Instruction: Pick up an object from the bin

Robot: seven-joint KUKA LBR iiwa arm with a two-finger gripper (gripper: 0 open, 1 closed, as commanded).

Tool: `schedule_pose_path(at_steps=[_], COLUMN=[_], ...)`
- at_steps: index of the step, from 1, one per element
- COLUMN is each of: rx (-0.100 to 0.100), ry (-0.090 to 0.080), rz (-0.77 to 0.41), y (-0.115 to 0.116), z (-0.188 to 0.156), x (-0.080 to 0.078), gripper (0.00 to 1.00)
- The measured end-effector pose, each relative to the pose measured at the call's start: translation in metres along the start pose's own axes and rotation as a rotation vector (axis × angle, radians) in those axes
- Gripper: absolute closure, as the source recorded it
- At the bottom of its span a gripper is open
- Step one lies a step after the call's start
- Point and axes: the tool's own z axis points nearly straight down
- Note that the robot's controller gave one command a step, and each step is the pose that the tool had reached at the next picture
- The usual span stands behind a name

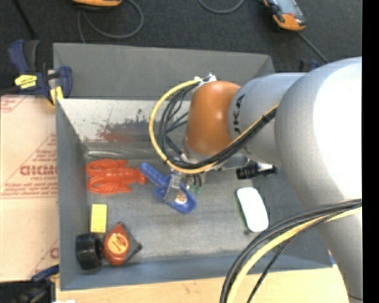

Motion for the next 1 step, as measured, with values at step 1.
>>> schedule_pose_path(at_steps=[1], rx=[0.0], ry=[0.0], rz=[0.0], y=[0.0], z=[0.0], x=[0.0], gripper=[1.0])
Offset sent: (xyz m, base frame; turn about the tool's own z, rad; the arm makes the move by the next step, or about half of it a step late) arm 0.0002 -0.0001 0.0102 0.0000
